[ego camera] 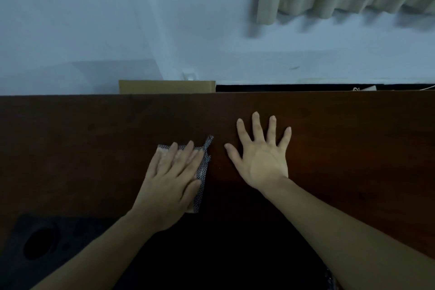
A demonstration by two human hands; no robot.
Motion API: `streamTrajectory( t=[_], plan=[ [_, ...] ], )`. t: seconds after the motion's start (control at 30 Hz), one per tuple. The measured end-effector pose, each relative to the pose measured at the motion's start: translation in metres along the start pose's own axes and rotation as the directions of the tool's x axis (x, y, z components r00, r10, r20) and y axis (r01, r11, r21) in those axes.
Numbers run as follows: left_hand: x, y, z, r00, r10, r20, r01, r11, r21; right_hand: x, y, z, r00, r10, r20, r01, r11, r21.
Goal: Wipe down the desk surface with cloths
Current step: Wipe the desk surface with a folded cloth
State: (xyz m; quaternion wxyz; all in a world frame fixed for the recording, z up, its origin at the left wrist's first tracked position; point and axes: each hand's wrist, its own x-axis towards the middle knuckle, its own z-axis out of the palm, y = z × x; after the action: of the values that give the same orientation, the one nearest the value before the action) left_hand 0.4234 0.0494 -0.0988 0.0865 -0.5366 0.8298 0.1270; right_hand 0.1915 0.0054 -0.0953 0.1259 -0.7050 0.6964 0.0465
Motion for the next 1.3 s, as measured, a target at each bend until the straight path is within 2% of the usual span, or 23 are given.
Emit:
streamTrajectory(
  t=[0.07,0.23,0.33,0.47,0.53,0.63,0.7,0.8,0.9,0.97,1.03,1.1,1.2,1.3],
  plan=[
    [0.006,-0.010,-0.005,1.000,-0.026,-0.008,0.026,1.000,-0.011,0.000,-0.001,-0.001,1.000,0.007,0.002,-0.007,1.000,-0.006],
    [0.075,-0.035,-0.029,0.974,-0.213,-0.071,0.215,0.976,0.025,0.001,-0.002,-0.001,1.000,0.010,-0.009,-0.011,1.000,-0.011],
    [0.104,-0.041,-0.034,0.968,-0.244,-0.056,0.244,0.970,-0.003,0.002,-0.002,0.002,1.000,0.017,-0.022,-0.017,1.000,-0.009],
    [0.085,-0.026,-0.031,0.987,-0.152,-0.042,0.156,0.984,0.088,0.002,-0.002,0.002,0.999,0.030,-0.011,-0.030,1.000,-0.010],
    [0.050,-0.019,-0.024,1.000,0.001,0.006,-0.001,0.993,0.117,0.001,-0.003,0.002,0.999,0.041,0.002,-0.041,0.999,-0.010],
    [-0.004,-0.028,-0.010,0.967,0.250,0.051,-0.254,0.960,0.114,0.001,-0.004,0.002,0.998,0.056,0.004,-0.056,0.998,-0.028],
    [-0.015,-0.047,-0.006,0.944,0.318,0.085,-0.326,0.939,0.109,0.000,-0.005,0.002,0.998,0.064,0.001,-0.064,0.997,-0.046],
    [0.012,-0.072,-0.013,0.963,0.268,0.013,-0.267,0.955,0.128,0.001,-0.006,0.000,0.997,0.072,0.009,-0.071,0.996,-0.051],
    [0.064,-0.092,-0.023,0.992,0.078,-0.098,-0.069,0.993,0.092,0.002,-0.005,0.002,0.997,0.075,0.002,-0.075,0.996,-0.055],
    [0.098,-0.100,-0.032,0.994,-0.063,-0.094,0.071,0.994,0.079,0.002,-0.006,0.003,0.998,0.069,-0.010,-0.069,0.997,-0.041],
    [0.121,-0.100,-0.040,0.988,-0.120,-0.095,0.124,0.992,0.035,0.002,-0.005,0.004,0.998,0.069,-0.013,-0.070,0.997,-0.038],
    [0.127,-0.097,-0.040,0.986,-0.126,-0.105,0.129,0.991,0.025,0.003,-0.004,0.004,0.997,0.070,-0.016,-0.071,0.997,-0.038],
    [0.100,-0.086,-0.039,0.996,-0.072,-0.046,0.075,0.994,0.078,0.001,-0.004,0.003,0.997,0.071,-0.009,-0.072,0.997,-0.042],
    [0.042,-0.072,-0.027,0.992,0.128,-0.002,-0.127,0.985,0.113,0.000,-0.005,0.002,0.997,0.082,-0.004,-0.082,0.994,-0.076]
  ],
)
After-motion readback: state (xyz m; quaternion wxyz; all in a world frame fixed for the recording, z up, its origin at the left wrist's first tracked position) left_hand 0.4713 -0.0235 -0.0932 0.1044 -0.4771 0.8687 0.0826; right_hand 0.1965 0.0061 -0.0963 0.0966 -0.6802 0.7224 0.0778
